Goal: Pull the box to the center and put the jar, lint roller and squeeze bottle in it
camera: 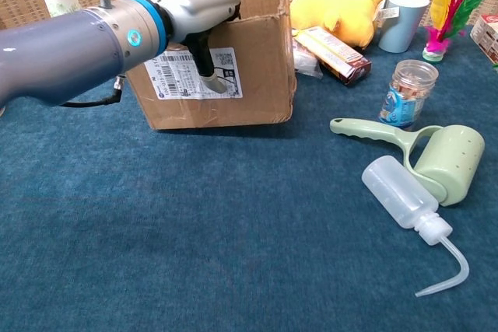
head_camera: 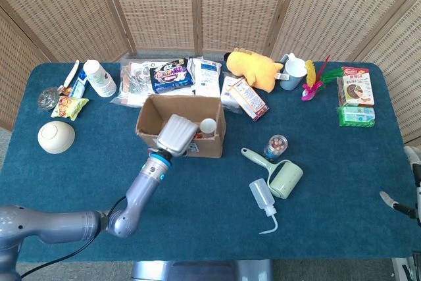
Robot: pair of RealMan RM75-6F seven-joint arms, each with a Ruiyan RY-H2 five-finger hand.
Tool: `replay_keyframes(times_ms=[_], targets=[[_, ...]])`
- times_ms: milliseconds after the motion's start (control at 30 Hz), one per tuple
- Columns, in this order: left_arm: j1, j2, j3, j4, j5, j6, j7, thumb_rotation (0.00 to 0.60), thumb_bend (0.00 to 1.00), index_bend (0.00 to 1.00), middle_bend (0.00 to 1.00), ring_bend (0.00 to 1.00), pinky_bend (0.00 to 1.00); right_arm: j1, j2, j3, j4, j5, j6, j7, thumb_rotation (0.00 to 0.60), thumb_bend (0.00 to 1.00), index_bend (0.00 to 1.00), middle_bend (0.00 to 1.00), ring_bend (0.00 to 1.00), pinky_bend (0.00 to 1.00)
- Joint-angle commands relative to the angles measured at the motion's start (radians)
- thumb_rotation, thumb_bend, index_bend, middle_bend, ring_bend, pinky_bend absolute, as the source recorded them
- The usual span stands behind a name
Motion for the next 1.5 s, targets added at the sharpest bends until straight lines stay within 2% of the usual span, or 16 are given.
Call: replay_keyframes(times_ms=[33, 400, 700, 767, 833, 933, 1033, 1133, 1300, 1500], targets=[[-0.026, -0.024, 0.004, 0.039, -0.012, -0.004, 0.014, 0.6, 0.07, 0.74, 0.71, 0.66, 0.86, 0.001, 0.002, 0.0, 0.001, 0.002, -0.004, 0.007, 0.6, 0.0, 0.03, 0.0, 0.0, 0.0], [-0.089, -0.111, -0.007, 0.158, -0.062, 0.002, 0.035, 0.6, 0.07, 0.74, 0.71, 0.66, 0.86, 0.003, 0.01, 0.005, 0.007, 0.013, -0.019, 0.041, 0.6, 0.0, 0.03, 0.0, 0.0, 0.0], [-0.14, -0.212, -0.045, 0.272, -0.104, 0.042, 0.054, 0.6, 0.07, 0.73, 0.69, 0.66, 0.87, 0.003, 0.017, 0.0, 0.006, 0.0, -0.022, 0.064, 0.6, 0.0, 0.03, 0.0, 0.0, 0.0], [-0.152, -0.232, -0.059, 0.292, -0.112, 0.047, 0.051, 0.6, 0.07, 0.69, 0.65, 0.62, 0.85, 0.002, 0.017, -0.002, 0.005, -0.007, -0.017, 0.065, 0.6, 0.0, 0.03, 0.0, 0.0, 0.0], [-0.163, -0.247, -0.069, 0.309, -0.104, 0.052, 0.04, 0.6, 0.07, 0.6, 0.54, 0.53, 0.79, 0.001, 0.018, -0.002, 0.005, -0.008, -0.017, 0.068, 0.6, 0.0, 0.03, 0.0, 0.0, 0.0], [-0.168, -0.259, -0.073, 0.321, -0.088, 0.057, 0.019, 0.6, 0.06, 0.38, 0.26, 0.3, 0.63, 0.002, 0.019, -0.001, 0.008, -0.003, -0.022, 0.075, 0.6, 0.0, 0.03, 0.0, 0.0, 0.0], [-0.168, -0.256, -0.077, 0.315, -0.097, 0.051, 0.02, 0.6, 0.06, 0.16, 0.04, 0.12, 0.5, 0.003, 0.019, -0.002, 0.009, -0.003, -0.023, 0.077, 0.6, 0.0, 0.03, 0.0, 0.0, 0.0], [-0.165, -0.239, -0.086, 0.28, -0.16, 0.031, 0.055, 0.6, 0.05, 0.03, 0.0, 0.03, 0.45, 0.003, 0.02, -0.002, 0.007, -0.005, -0.023, 0.078, 0.6, 0.0, 0.03, 0.0, 0.0, 0.0], [-0.159, -0.192, -0.096, 0.193, -0.253, 0.022, 0.109, 0.6, 0.05, 0.0, 0.0, 0.0, 0.37, 0.002, 0.02, -0.002, 0.007, -0.004, -0.022, 0.078, 0.6, 0.0, 0.03, 0.0, 0.0, 0.0], [-0.101, -0.069, -0.081, 0.037, -0.126, -0.001, -0.023, 0.6, 0.05, 0.0, 0.0, 0.0, 0.3, 0.001, 0.019, -0.003, 0.002, -0.01, -0.013, 0.067, 0.6, 0.0, 0.03, 0.0, 0.0, 0.0]])
